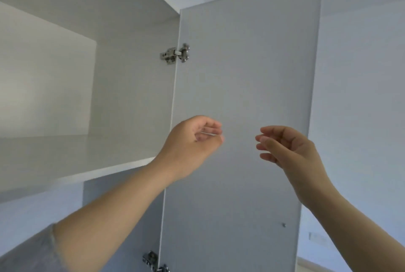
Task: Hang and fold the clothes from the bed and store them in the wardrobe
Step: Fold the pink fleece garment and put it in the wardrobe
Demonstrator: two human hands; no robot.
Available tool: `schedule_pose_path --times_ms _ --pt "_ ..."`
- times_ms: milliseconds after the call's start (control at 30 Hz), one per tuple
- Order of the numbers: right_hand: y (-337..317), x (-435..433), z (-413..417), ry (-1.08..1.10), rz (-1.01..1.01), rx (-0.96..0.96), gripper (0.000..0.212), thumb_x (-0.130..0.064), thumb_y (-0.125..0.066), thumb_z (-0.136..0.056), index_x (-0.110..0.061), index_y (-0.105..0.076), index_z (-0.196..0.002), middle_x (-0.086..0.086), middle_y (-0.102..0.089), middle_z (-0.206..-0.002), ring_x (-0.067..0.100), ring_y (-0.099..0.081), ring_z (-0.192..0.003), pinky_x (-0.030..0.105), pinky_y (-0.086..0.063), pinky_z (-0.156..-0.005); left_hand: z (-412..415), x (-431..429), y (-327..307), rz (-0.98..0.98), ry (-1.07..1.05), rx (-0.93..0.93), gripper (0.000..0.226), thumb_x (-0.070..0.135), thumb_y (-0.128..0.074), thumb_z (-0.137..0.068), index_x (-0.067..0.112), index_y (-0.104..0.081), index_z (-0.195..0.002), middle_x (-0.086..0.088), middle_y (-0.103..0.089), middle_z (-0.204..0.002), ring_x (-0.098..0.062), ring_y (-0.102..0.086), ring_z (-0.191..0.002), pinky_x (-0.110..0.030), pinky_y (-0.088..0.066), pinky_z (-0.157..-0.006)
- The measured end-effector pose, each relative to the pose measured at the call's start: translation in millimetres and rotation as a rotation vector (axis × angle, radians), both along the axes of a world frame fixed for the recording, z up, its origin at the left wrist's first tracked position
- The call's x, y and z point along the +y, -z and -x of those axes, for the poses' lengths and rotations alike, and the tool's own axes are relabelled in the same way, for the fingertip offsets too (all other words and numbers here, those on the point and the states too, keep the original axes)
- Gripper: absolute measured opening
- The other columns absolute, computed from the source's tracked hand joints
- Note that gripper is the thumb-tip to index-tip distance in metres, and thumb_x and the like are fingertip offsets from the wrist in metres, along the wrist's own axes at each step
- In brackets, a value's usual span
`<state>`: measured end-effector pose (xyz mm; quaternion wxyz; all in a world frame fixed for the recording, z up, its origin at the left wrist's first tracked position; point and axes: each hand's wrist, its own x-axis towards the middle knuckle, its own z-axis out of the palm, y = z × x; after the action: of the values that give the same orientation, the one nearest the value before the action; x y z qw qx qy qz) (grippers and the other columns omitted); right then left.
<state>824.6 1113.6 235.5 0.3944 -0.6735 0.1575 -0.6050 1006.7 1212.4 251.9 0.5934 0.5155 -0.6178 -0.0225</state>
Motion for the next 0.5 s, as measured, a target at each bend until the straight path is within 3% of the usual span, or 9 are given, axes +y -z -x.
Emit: schedule_pose_path --times_ms 200,267,367,500 --pt "12.6 -14.1 99.6 0.209 -0.012 -0.003 0.013 -0.007 -0.066 -0.088 -0.015 -0.07 -0.098 0.014 -0.072 -0.093 0.025 -0.07 -0.088 0.023 -0.059 -0.071 80.6 -60.8 22.4 0.002 0.228 0.022 0.018 0.012 -0.068 -0.087 0.019 -0.067 -0.104 0.009 -0.071 -0.103 -0.007 -0.067 -0.091 -0.022 -0.052 -0.084" --pt "17.3 -15.1 123.0 0.29 -0.014 -0.011 0.014 -0.008 -0.066 -0.088 -0.016 -0.07 -0.099 0.012 -0.073 -0.092 0.025 -0.07 -0.089 0.024 -0.059 -0.072 101.6 -76.4 27.8 -0.003 0.319 0.04 0.017 0.02 -0.07 -0.084 0.024 -0.067 -0.101 0.011 -0.071 -0.102 -0.007 -0.067 -0.089 -0.024 -0.053 -0.083" --pt "26.8 -13.4 149.9 0.42 -0.002 -0.032 0.013 -0.012 -0.066 -0.089 -0.02 -0.071 -0.098 0.008 -0.073 -0.092 0.022 -0.07 -0.087 0.026 -0.059 -0.074 130.4 -94.2 39.6 -0.02 0.462 0.073 0.026 0.033 -0.065 -0.076 0.031 -0.067 -0.101 0.015 -0.071 -0.102 -0.004 -0.067 -0.09 -0.017 -0.052 -0.076" --pt "44.6 -6.5 169.6 0.585 -0.011 -0.082 0.014 -0.011 -0.065 -0.09 -0.02 -0.069 -0.1 0.005 -0.073 -0.093 0.019 -0.07 -0.087 0.025 -0.058 -0.074 162.1 -116.9 59.7 -0.047 0.659 0.092 0.019 0.026 -0.069 -0.086 0.031 -0.066 -0.104 0.014 -0.071 -0.102 -0.005 -0.067 -0.09 -0.014 -0.05 -0.073"
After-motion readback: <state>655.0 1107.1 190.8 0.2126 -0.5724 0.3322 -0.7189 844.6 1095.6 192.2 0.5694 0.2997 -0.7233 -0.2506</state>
